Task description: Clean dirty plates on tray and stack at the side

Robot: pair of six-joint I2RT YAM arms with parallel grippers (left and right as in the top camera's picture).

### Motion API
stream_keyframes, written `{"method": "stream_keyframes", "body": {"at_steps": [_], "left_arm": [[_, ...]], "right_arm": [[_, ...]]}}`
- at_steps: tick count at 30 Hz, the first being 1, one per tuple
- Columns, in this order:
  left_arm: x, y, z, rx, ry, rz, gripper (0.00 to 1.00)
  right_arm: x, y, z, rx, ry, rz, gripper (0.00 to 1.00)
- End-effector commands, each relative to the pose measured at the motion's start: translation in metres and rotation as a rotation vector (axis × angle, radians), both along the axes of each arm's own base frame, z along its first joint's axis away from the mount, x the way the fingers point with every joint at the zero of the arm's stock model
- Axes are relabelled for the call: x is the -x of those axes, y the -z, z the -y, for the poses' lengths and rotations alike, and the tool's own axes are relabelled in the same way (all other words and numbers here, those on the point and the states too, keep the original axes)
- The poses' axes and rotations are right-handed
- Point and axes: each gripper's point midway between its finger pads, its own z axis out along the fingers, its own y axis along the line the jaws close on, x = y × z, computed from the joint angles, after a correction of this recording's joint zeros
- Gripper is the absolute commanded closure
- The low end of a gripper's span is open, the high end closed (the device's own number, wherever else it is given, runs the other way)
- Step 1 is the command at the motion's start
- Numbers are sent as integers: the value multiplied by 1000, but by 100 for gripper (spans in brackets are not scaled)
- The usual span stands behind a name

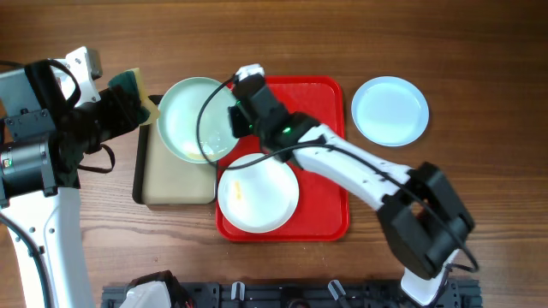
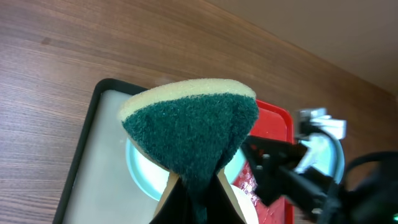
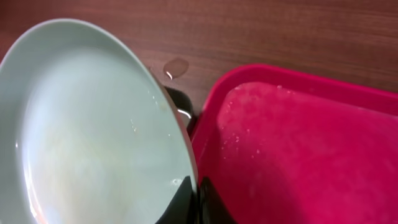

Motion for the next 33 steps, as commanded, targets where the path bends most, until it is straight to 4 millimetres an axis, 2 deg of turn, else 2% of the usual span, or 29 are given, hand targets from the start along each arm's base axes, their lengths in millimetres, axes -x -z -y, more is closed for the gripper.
{"method": "stream_keyframes", "body": {"at_steps": [1,4,8,12,19,22,33], "left_arm": [[0,1,-1,-2,-2,-1,96],[0,3,-1,3,-6,-9,96],[-1,5,-1,5,-6,-17,96],[-5,12,-2,10,-6,-37,96],[-6,15,-3,13,-6,-50,96],[-6,15,-3,13,-6,-50,96],[-6,16,-3,14,-6,-54,96]], "right_arm": [[-13,-10,-6,143,-18,195,96],[-24,-42,-14,310,-94,449,96],[-29,-89,-27,477,-187,722,96],[-13,-137,-54,594,-247,979,96],[7,-187,-58,782,-165,1186,96],[14,-196,-61,793,-155,1222,96],[13,-190,-62,813,-177,1208,96]]}}
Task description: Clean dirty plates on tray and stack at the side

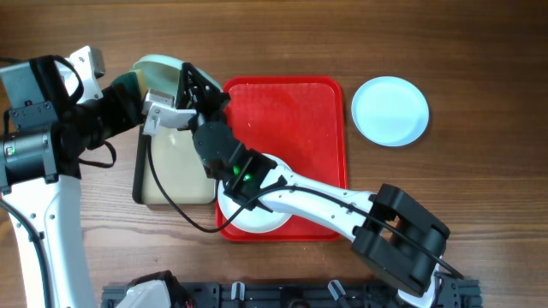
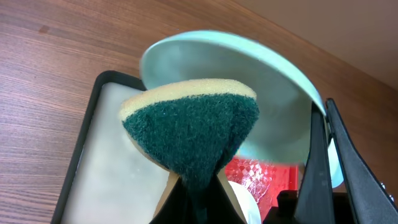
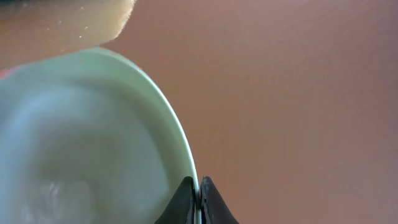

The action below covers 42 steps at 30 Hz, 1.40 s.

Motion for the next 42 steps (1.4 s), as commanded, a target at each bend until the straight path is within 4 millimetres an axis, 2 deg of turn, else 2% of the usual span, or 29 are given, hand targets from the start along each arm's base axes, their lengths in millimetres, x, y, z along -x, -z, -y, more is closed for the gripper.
{"method": "stream_keyframes", "body": {"at_steps": [1,6,9,12,15,16,17,19,21,25,32,36,38,39,41,42], "left_arm": [[0,3,0,5,-3,-8,96],[0,3,0,5,-3,-8,96],[0,3,0,5,-3,-8,96],[0,3,0,5,-3,-8,96],[0,3,0,5,-3,-8,95],[0,2,0,4,-3,-8,96],[0,2,0,4,-2,-8,96],[0,2,0,4,-3,-7,96],[0,2,0,4,-2,-7,95],[0,3,0,5,-2,-11,95],[-4,10,-1,11,-2,-32,95],[-5,11,-1,11,-2,-36,96],[-5,12,-1,12,-2,-39,96],[-6,13,-2,12,-2,-40,96],[-7,13,-2,12,-2,-39,96],[-7,14,-2,12,-2,-42,96]], "right_arm": [[1,-15,2,-27,16,14,96],[1,-13,3,-26,18,10,96],[-5,-2,9,-60,39,-45,96],[-27,33,31,-193,99,-219,96],[-57,71,74,-403,231,-405,96],[-62,81,80,-438,239,-454,96],[-67,103,85,-495,216,-585,96],[-67,128,83,-598,144,-793,96],[-66,140,82,-710,68,-979,96],[-76,149,105,-884,88,-1141,96],[-80,172,142,-888,215,-1214,96],[-79,182,168,-1012,322,-1318,96],[-78,175,173,-1057,294,-1371,96],[-79,165,178,-1082,260,-1390,96],[-84,149,195,-1124,243,-1379,96],[-89,141,212,-1149,264,-1356,96]]}}
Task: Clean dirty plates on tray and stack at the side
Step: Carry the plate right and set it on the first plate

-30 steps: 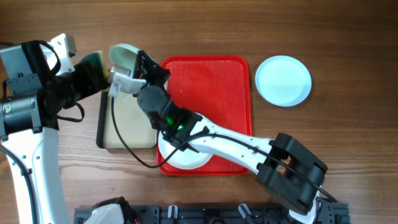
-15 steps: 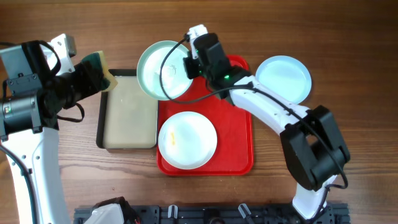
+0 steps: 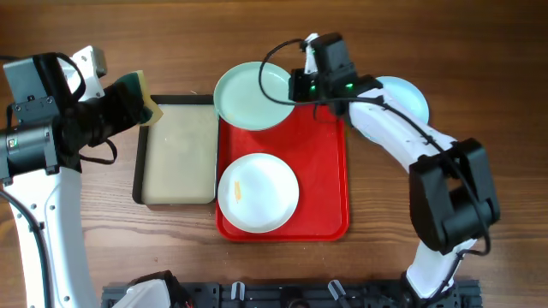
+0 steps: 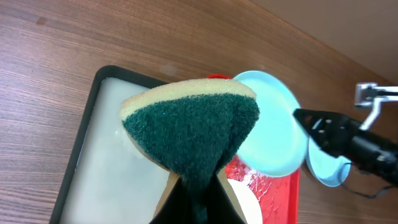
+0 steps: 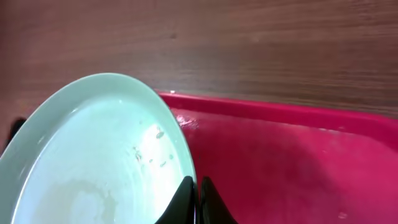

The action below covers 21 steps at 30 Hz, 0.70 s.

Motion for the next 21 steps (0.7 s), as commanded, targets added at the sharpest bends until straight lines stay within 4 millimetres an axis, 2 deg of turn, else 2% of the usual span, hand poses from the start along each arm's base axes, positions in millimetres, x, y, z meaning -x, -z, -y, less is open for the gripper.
{"method": "stream_keyframes", "body": {"at_steps": [1,3,7,8,10,16,18,21], "left_arm": [[-3,5,-1,6,-2,-13,96],[-3,7,-1,7,-2,-17,96],[-4,8,-1,8,-2,-22,95],[-4,8,-1,8,-2,-22,96],[-4,8,-1,8,-2,-22,95],[-4,8,-1,8,-2,-22,95],[-4,8,-1,8,-2,-22,95],[-4,8,-1,8,-2,-21,95]], "right_arm": [[-9,-50,36,-94,59,38,96],[-13,-46,64,-81,115,8,96],[-6,-12,168,83,375,-136,96],[1,-4,199,146,454,-176,96],[17,6,240,224,526,-243,96],[40,16,304,310,631,-319,96],[49,24,312,337,648,-345,95],[61,38,312,365,626,-384,96]]}}
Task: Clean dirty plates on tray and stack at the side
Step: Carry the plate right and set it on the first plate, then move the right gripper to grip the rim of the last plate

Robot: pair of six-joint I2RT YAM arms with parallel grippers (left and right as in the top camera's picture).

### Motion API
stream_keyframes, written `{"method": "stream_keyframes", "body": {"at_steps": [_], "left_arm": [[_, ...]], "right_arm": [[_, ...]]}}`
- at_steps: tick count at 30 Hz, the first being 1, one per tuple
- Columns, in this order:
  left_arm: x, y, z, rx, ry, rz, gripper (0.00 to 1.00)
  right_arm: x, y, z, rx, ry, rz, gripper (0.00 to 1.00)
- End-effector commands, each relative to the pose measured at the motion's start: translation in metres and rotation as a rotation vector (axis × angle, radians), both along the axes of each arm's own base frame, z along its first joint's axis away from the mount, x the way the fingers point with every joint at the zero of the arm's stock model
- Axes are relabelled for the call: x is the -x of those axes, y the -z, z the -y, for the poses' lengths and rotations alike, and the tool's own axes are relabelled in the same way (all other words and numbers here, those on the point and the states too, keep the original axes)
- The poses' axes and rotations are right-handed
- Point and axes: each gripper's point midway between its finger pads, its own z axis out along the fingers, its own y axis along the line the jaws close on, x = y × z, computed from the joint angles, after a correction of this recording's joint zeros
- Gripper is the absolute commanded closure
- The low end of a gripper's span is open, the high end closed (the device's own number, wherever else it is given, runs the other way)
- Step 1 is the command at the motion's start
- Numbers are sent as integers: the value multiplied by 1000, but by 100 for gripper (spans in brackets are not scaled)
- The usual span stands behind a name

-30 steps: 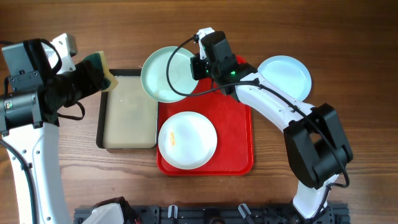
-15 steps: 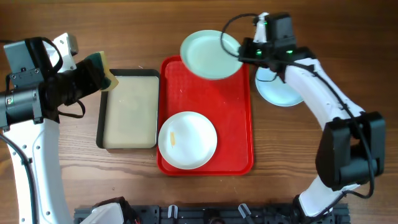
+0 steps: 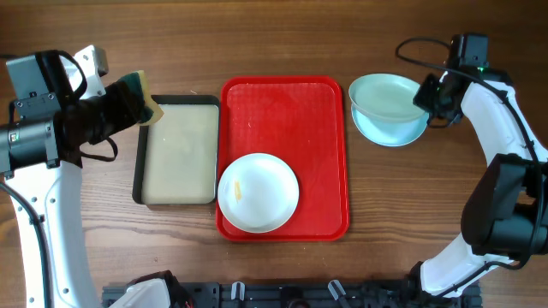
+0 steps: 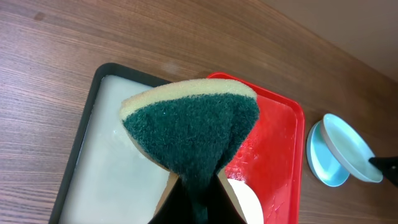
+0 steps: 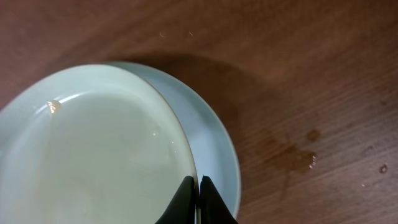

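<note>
My right gripper (image 3: 425, 96) is shut on the rim of a pale green plate (image 3: 385, 96), holding it tilted just over the light blue plate (image 3: 392, 130) on the wood at the right. The right wrist view shows the green plate (image 5: 93, 149) above the blue plate (image 5: 214, 149), with my right gripper (image 5: 198, 186) pinching its edge. A white plate (image 3: 258, 192) with a yellow smear lies in the red tray (image 3: 317, 120). My left gripper (image 4: 198, 199) is shut on a green and yellow sponge (image 4: 189, 134), held above the black tray (image 3: 141, 171).
The black tray holds cloudy water (image 3: 175, 158). Water spots mark the wood (image 5: 305, 155) right of the blue plate. A dark rack (image 3: 282, 295) runs along the table's near edge.
My right gripper has moved with the green plate from the red tray's top left corner to over the blue plate at the right. The left gripper and sponge have not moved.
The right gripper first held the green plate over the black tray near the sponge. Then the plate stood tilted up at the sponge. After that it was at the red tray's top left corner, and now hangs over the blue plate.
</note>
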Motion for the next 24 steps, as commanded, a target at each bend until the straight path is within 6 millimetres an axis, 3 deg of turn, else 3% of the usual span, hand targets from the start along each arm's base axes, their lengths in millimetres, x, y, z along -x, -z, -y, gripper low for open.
{"method": "stream_keyframes", "body": {"at_steps": [1,4,6,11,12,14,16,19,20,21,22,24], "left_arm": [[-1,2,0,3,-2,0,95],[-1,1,-1,3,-2,0,95],[-1,1,-1,3,-2,0,94],[-1,1,-1,3,-2,0,95],[-1,1,-1,3,-2,0,95],[-1,1,-1,3,-2,0,94],[-1,1,-1,2,-2,1,94],[-1,2,0,3,-2,0,94],[-1,1,-1,3,-2,0,94],[-1,1,-1,3,-2,0,94],[-1,1,-1,3,-2,0,94],[-1,1,-1,3,-2,0,94]], "right_arm": [[15,9,6,39,-7,-42,96],[21,15,5,35,-7,-63,94],[26,20,4,33,-8,-77,87],[29,21,-3,-4,-19,-90,51],[28,21,-21,-102,-49,-81,45],[26,17,-54,-268,-121,-60,44],[25,7,-100,-409,-310,-20,40],[35,0,-161,-455,-577,-8,37],[38,0,-173,-450,-627,-13,37],[51,1,-208,-436,-772,-25,37],[56,1,-219,-430,-821,-28,37],[78,1,-266,-417,-998,-41,37]]}}
